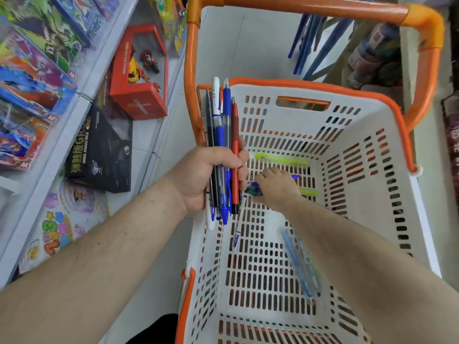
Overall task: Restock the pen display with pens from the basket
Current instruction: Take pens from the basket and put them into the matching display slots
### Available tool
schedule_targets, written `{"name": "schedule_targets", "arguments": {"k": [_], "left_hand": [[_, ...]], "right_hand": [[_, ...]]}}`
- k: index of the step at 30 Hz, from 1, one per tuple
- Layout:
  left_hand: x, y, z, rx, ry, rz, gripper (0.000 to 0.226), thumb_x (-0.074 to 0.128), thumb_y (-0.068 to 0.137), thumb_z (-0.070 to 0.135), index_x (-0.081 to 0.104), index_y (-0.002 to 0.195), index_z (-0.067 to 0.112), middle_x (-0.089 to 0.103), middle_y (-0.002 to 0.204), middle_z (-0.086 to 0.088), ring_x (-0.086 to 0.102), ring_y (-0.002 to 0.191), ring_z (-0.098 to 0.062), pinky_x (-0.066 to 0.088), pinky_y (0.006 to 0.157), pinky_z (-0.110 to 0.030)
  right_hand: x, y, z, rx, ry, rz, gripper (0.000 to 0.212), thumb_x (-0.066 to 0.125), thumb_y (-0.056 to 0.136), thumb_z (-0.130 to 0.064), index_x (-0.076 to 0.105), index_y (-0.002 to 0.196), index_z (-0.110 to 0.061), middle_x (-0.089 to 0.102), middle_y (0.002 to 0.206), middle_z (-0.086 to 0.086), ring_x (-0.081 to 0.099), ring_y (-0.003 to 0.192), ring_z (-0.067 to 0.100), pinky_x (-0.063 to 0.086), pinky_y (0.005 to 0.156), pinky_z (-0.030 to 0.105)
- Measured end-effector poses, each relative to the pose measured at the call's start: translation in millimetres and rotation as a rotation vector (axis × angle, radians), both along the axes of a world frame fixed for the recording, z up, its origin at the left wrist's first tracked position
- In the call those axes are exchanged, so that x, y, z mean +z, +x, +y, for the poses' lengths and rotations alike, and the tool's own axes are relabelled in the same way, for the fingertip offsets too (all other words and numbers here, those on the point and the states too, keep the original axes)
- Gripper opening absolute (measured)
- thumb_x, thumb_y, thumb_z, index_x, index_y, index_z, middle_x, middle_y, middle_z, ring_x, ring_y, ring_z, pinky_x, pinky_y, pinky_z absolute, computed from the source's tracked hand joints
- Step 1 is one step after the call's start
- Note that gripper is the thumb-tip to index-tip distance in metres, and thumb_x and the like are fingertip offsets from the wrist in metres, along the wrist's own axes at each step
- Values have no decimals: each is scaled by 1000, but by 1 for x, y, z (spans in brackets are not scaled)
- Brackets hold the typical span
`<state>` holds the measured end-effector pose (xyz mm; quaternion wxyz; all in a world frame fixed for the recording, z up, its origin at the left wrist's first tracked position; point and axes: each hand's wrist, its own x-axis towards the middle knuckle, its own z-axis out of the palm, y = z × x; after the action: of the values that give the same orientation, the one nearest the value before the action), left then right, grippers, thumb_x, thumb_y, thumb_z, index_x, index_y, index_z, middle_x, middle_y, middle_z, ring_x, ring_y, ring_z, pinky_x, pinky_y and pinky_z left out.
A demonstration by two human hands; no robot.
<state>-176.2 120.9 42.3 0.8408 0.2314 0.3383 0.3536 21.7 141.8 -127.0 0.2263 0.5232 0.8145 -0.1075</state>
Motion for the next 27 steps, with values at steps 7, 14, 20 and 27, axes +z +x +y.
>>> {"name": "schedule_targets", "arguments": {"k": [7, 14, 20, 27], "left_hand": [[0, -2, -1, -16, -2, -9, 38, 66, 57, 6, 57, 93, 13, 56, 70, 0, 56, 57, -14, 54, 58, -31], [-1, -1, -1, -23, 8, 7, 39, 67, 56, 7, 56, 94, 13, 55, 71, -1, 56, 58, -14, 54, 58, -31], [-1, -1, -1, -23, 1, -2, 40, 68, 56, 7, 57, 94, 13, 56, 70, -1, 56, 57, -14, 54, 58, -31], [-2, -1, -1, -23, 13, 2, 38, 68, 56, 8, 58, 92, 13, 57, 71, -1, 57, 57, -14, 54, 58, -31]], "right_hand": [[10, 28, -9, -143, -43, -39, 72, 67, 74, -72, 55, 123, -20, 56, 122, 3, 50, 119, 25, 43, 98, 41], [21, 34, -12, -180, 3, 90, 53, 65, 83, -63, 57, 112, -19, 60, 112, 1, 54, 108, 22, 45, 89, 36], [33, 35, -11, -306, 118, 291, 22, 53, 99, -42, 45, 93, -23, 63, 98, 3, 48, 88, 19, 42, 81, 34], [31, 44, 1, -545, -38, 252, 25, 61, 96, -38, 48, 86, -19, 56, 84, 1, 54, 75, 17, 42, 65, 27]]}}
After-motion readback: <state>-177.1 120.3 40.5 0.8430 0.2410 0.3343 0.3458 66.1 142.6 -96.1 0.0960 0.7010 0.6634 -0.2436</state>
